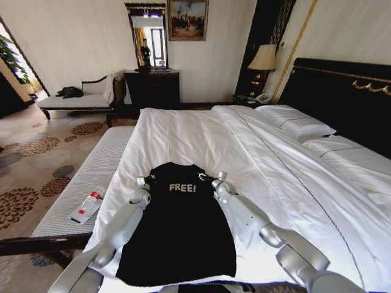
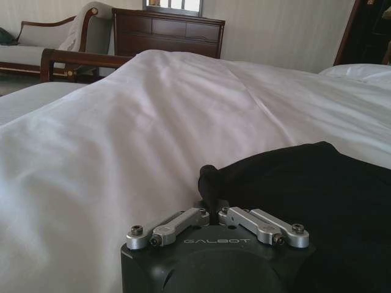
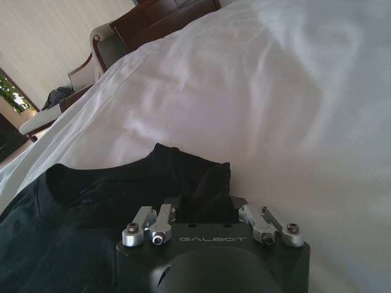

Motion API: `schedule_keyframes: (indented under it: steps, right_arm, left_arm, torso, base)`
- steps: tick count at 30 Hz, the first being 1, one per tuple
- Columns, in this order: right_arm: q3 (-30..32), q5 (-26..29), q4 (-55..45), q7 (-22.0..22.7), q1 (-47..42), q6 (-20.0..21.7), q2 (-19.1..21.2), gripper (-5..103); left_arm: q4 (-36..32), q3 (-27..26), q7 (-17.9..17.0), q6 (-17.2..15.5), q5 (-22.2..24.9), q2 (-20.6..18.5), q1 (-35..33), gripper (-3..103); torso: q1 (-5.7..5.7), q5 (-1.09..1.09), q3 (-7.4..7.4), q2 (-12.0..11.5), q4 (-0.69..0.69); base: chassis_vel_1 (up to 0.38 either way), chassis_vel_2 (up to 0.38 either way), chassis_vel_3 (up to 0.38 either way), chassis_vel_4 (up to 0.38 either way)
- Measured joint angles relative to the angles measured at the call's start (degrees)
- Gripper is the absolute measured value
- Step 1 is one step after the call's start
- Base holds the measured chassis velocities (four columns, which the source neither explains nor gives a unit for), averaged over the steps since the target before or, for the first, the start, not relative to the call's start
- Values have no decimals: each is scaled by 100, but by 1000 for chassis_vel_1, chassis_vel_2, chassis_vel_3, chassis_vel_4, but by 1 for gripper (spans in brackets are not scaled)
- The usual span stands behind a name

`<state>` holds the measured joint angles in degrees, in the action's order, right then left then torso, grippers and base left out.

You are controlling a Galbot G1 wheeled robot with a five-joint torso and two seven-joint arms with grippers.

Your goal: Fold the clothes on the bed.

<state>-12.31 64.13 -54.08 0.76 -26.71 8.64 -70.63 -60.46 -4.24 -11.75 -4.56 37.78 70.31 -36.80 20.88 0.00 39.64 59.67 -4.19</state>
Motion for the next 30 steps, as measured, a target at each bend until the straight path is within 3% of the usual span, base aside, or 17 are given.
schedule_keyframes:
  steps: [2,6,8,9,11,26,30]
  right_arm:
    - [-2,-24,7,-6,1,-13,0,39]
    - [14,-81,13,7,-18,-44,-26,18]
    - [16,-86,8,14,-23,-47,-25,18]
    - [22,-109,-26,29,-34,-50,-18,7]
    - [45,-124,-77,47,-45,-51,-11,3]
    - [242,-478,-829,376,-103,-120,231,2]
    - [854,-989,-1903,671,-109,-255,612,2]
  left_arm:
    - [1,10,2,2,0,-2,1,2]
    - [32,40,21,13,4,-5,31,2]
    - [34,40,22,14,5,-6,34,2]
    - [35,44,22,18,9,-8,41,2]
    - [26,54,25,35,21,-20,41,2]
    - [-461,69,-132,62,226,-280,136,2]
    - [-1353,-48,-336,78,552,-600,461,2]
  torso:
    - [0,1,0,0,0]
    - [0,0,0,0,1]
    - [0,0,0,0,1]
    - [0,0,0,0,0]
    - [0,0,1,0,0]
    - [1,0,1,0,1]
    - [1,0,0,-1,0]
  base:
    - [0,0,0,0]
    - [0,0,0,0]
    - [0,0,0,0]
    - [0,0,0,0]
    - [0,0,0,0]
    - [0,0,0,0]
    - [0,0,0,0]
